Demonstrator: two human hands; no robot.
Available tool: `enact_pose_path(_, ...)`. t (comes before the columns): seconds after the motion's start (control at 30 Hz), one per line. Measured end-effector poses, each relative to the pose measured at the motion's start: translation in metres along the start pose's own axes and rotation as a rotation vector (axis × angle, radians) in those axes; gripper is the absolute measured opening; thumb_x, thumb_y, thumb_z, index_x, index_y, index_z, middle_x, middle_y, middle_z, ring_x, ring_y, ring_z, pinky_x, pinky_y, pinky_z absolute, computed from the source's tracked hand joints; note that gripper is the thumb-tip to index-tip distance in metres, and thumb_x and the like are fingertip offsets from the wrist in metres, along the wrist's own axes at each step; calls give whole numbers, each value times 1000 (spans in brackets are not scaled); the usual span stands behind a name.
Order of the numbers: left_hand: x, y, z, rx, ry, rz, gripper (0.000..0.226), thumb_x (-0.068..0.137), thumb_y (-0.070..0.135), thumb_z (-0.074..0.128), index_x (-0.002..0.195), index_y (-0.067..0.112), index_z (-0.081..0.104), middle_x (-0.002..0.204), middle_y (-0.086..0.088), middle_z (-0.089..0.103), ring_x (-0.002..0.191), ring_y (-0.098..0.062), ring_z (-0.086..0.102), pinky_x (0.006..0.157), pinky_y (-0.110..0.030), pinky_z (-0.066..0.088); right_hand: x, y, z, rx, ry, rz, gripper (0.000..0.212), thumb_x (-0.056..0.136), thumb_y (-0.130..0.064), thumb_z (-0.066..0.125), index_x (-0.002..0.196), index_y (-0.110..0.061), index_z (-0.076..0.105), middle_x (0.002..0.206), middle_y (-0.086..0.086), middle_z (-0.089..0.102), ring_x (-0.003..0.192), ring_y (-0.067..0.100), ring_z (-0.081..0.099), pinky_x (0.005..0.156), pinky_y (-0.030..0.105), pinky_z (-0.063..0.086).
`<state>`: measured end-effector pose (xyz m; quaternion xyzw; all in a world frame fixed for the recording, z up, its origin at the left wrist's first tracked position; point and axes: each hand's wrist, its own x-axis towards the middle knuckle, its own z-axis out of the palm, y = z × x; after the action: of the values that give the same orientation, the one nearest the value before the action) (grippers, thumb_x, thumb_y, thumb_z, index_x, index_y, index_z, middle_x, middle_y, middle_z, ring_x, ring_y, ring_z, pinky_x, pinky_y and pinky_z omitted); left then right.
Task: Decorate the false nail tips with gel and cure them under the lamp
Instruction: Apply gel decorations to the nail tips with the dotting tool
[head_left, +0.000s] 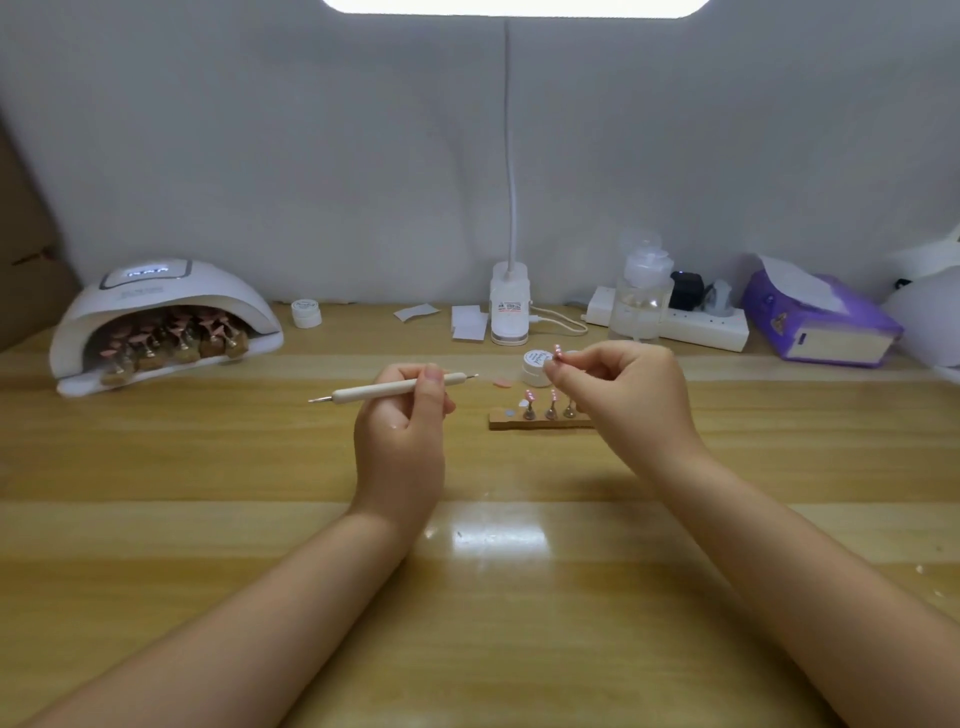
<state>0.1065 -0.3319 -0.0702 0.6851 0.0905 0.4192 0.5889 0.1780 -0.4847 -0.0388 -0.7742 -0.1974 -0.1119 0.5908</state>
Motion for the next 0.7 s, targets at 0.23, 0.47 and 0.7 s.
enact_pose_path(0.23, 2, 0, 1, -39, 36, -61, 22, 99, 22, 48, 79, 18, 56, 66, 6, 55, 57, 4, 50, 57, -8, 42, -2, 4, 20, -253, -119, -11, 19, 85, -31, 67, 78, -15, 75, 58, -5, 59, 57, 11, 51, 60, 29, 41)
enact_pose_path(0.47, 3, -1, 1, -48, 35, -61, 23, 98, 22, 48, 77, 20, 56, 63, 8, 55, 56, 2, 49, 58, -12, 43, -10, 8, 48, -512, -118, -70, 25, 91, -39, 54, 85, -24, 73, 66, -6, 59, 79, 22, 59, 95, 43, 39)
enact_pose_path(0.7, 3, -3, 1, -68, 40, -79, 24, 98, 23, 49, 75, 21, 56, 63, 9, 56, 57, 0, 49, 57, -12, 43, -12, 16, 54, -757, -104, -109, 30, 96, -38, 44, 93, -26, 71, 88, 2, 70, 92, 25, 60, 99, 39, 33)
